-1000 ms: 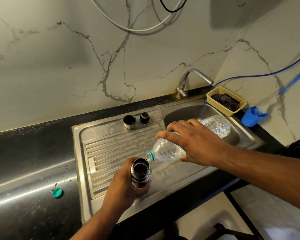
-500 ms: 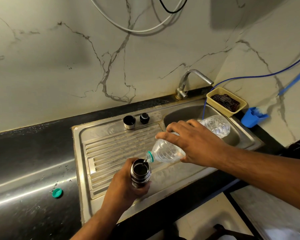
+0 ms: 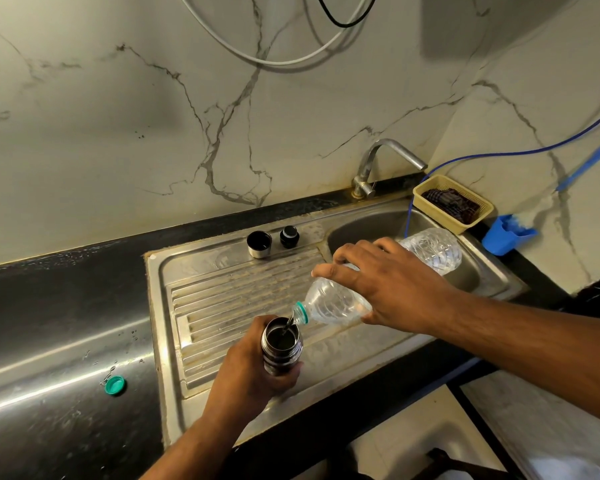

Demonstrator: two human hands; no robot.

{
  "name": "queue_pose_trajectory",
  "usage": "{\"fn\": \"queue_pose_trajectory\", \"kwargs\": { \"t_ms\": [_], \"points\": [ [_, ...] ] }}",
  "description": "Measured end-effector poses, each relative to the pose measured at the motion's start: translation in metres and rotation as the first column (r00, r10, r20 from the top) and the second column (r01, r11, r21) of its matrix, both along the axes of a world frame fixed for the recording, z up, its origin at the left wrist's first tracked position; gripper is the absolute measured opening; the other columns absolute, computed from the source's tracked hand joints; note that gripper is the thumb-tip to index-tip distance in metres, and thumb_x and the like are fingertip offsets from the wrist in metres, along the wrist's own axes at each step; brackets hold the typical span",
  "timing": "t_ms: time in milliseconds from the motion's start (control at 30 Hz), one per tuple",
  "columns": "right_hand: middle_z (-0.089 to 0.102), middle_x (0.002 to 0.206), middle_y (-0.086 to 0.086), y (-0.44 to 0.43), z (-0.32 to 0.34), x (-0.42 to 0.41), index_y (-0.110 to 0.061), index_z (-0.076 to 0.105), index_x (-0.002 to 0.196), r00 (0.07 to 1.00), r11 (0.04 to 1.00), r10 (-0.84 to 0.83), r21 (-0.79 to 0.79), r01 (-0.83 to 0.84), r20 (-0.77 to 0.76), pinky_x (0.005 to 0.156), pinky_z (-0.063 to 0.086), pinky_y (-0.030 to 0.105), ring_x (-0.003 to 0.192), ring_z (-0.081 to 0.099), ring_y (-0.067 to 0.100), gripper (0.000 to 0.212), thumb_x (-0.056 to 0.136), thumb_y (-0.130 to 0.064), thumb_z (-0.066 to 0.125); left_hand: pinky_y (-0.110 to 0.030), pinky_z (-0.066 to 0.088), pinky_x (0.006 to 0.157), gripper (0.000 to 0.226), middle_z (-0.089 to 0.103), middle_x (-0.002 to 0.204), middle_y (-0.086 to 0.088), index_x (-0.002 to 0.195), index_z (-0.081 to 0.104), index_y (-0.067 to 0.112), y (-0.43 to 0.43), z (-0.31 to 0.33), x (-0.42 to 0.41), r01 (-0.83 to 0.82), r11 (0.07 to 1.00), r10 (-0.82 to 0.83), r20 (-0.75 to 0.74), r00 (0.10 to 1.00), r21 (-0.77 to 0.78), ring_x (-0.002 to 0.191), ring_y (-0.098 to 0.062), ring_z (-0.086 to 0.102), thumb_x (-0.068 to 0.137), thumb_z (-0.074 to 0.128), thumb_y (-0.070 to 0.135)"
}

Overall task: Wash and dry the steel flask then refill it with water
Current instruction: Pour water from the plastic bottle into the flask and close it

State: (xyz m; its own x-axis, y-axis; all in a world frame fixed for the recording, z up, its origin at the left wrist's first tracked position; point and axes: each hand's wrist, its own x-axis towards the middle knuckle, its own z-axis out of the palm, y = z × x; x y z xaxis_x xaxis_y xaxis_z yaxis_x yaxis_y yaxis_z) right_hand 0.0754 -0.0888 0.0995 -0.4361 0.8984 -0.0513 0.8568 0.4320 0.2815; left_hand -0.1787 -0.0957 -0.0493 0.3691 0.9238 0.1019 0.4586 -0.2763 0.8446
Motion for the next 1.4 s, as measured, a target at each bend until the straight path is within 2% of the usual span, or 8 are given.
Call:
{"fn": "queue_pose_trajectory", "kwargs": {
  "t_ms": [633, 800, 867, 967, 1067, 1133, 1267, 1400],
  "points": [
    [0.051, 0.134, 0.001, -0.002, -0.011, 0.0, -0.037, 0.032, 0.151, 0.997, 0.999, 0.041, 0.007, -0.041, -0.062, 0.093, 0.049, 0.043, 0.117, 0.055, 0.02, 0.105, 0.065, -0.044, 0.091, -0.026, 0.054, 0.077, 0.064, 0.066, 0.104, 0.028, 0.116, 0.05, 0.046, 0.001, -0.003, 0.0, -0.009, 1.0, 0.009, -0.017, 1.0, -0.015, 0.092, -0.001, 0.065, 0.064, 0.088, 0.044],
    [0.048, 0.135, -0.006, -0.002, -0.014, -0.001, -0.04, 0.03, 0.152, 0.969, 0.998, 0.006, -0.055, -0.02, -0.247, 0.098, 0.041, 0.036, 0.123, 0.049, 0.014, 0.099, 0.07, -0.044, 0.086, -0.026, 0.053, 0.079, 0.065, 0.066, 0.105, 0.027, 0.117, 0.048, 0.045, 0.001, -0.004, -0.001, 0.007, 1.0, -0.007, -0.023, 1.0, -0.028, 0.093, 0.0, 0.064, 0.065, 0.087, 0.048],
    [0.046, 0.133, -0.012, -0.002, -0.018, -0.004, -0.043, 0.032, 0.15, 0.921, 0.994, -0.047, -0.11, 0.005, -0.386, 0.095, 0.04, 0.031, 0.12, 0.047, 0.009, 0.097, 0.069, -0.041, 0.086, -0.026, 0.052, 0.081, 0.067, 0.064, 0.106, 0.03, 0.118, 0.046, 0.046, 0.002, -0.002, -0.002, 0.019, 0.999, -0.021, -0.033, 0.999, -0.032, 0.095, 0.001, 0.063, 0.065, 0.085, 0.053],
    [0.046, 0.128, -0.019, 0.003, -0.026, -0.007, -0.048, 0.035, 0.145, 0.785, 0.978, -0.169, -0.198, 0.06, -0.596, 0.08, 0.041, 0.017, 0.108, 0.049, 0.003, 0.096, 0.067, -0.037, 0.089, -0.025, 0.052, 0.083, 0.069, 0.063, 0.107, 0.03, 0.12, 0.044, 0.046, 0.004, 0.001, -0.004, 0.039, 0.999, -0.041, -0.042, 0.998, -0.035, 0.098, 0.002, 0.062, 0.064, 0.083, 0.059],
    [0.052, 0.125, -0.02, 0.01, -0.03, -0.008, -0.049, 0.04, 0.138, 0.617, 0.963, -0.259, -0.251, 0.102, -0.743, 0.08, 0.049, 0.019, 0.109, 0.056, 0.006, 0.09, 0.066, -0.035, 0.092, -0.021, 0.05, 0.087, 0.073, 0.063, 0.11, 0.03, 0.123, 0.043, 0.046, 0.003, 0.004, -0.005, 0.058, 0.998, -0.06, -0.049, 0.997, -0.03, 0.102, 0.004, 0.06, 0.064, 0.083, 0.062],
    [0.057, 0.122, -0.02, 0.015, -0.031, -0.008, -0.047, 0.044, 0.135, 0.535, 0.959, -0.281, -0.251, 0.13, -0.797, 0.084, 0.052, 0.02, 0.11, 0.058, 0.006, 0.087, 0.065, -0.035, 0.094, -0.019, 0.049, 0.09, 0.076, 0.062, 0.114, 0.03, 0.125, 0.042, 0.045, 0.003, 0.007, -0.007, 0.065, 0.997, -0.067, -0.054, 0.996, -0.033, 0.105, 0.007, 0.059, 0.064, 0.082, 0.065],
    [0.061, 0.122, -0.024, 0.031, -0.043, -0.009, -0.043, 0.046, 0.134, 0.449, 0.947, -0.321, -0.283, 0.152, -0.834, 0.091, 0.053, 0.024, 0.111, 0.06, 0.003, 0.086, 0.064, -0.045, 0.094, -0.018, 0.046, 0.098, 0.081, 0.059, 0.123, 0.029, 0.129, 0.04, 0.046, 0.004, 0.007, -0.013, 0.08, 0.995, -0.083, -0.052, 0.995, -0.066, 0.115, 0.008, 0.056, 0.063, 0.079, 0.071],
    [0.063, 0.12, -0.023, 0.049, -0.067, -0.016, -0.042, 0.047, 0.132, 0.335, 0.928, -0.373, -0.345, 0.142, -0.865, 0.092, 0.056, 0.026, 0.108, 0.063, 0.0, 0.086, 0.061, -0.043, 0.096, -0.021, 0.044, 0.106, 0.088, 0.056, 0.132, 0.029, 0.134, 0.041, 0.043, 0.001, 0.002, -0.023, 0.048, 0.992, -0.054, -0.049, 0.997, -0.113, 0.124, 0.012, 0.049, 0.061, 0.082, 0.071]
  ]
}}
